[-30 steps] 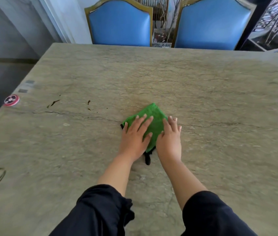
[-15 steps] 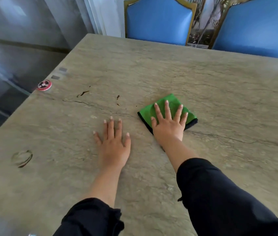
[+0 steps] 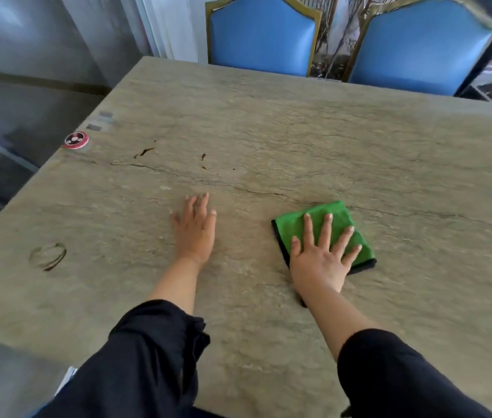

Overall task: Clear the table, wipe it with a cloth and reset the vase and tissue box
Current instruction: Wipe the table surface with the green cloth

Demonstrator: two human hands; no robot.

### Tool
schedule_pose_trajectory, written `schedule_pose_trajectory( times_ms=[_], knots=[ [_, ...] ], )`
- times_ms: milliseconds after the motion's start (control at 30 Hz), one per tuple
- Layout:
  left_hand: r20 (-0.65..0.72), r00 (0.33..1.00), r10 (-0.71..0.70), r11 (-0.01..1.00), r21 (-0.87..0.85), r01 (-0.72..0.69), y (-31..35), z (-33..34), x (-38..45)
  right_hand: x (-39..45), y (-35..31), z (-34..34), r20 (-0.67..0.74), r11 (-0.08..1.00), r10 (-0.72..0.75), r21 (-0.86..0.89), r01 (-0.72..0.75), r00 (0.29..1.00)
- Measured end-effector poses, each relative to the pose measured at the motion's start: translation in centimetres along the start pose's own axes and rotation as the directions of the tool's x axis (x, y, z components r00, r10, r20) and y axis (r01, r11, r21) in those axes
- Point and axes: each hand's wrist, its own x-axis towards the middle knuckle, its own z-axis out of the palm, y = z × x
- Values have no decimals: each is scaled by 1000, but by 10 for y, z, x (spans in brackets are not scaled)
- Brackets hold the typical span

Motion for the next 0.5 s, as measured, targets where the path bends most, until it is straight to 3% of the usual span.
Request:
schedule_pose_trajectory(
  times_ms=[100,233,300,367,500],
  knots=[
    [71,996,63,981,-186,-49,-8,-15,-22,-41,-48,16,-5,981,-193,-17,193,981],
    [114,963,244,966,-112,-232,-42,-39,-53,-111,-85,45,5,849,-527,-43,527,850],
    [135,936,324,946,-18,-325,-64,-47,-61,-130,-73,53,22,796,-603,-58,603,798],
    [138,882,452,875,126,-468,-84,-50,-68,-135,-47,53,-3,829,-553,-106,549,833],
    [209,816,538,762,293,-577,-105,-51,-81,-136,-13,45,-65,990,-132,-55,128,989]
  ],
)
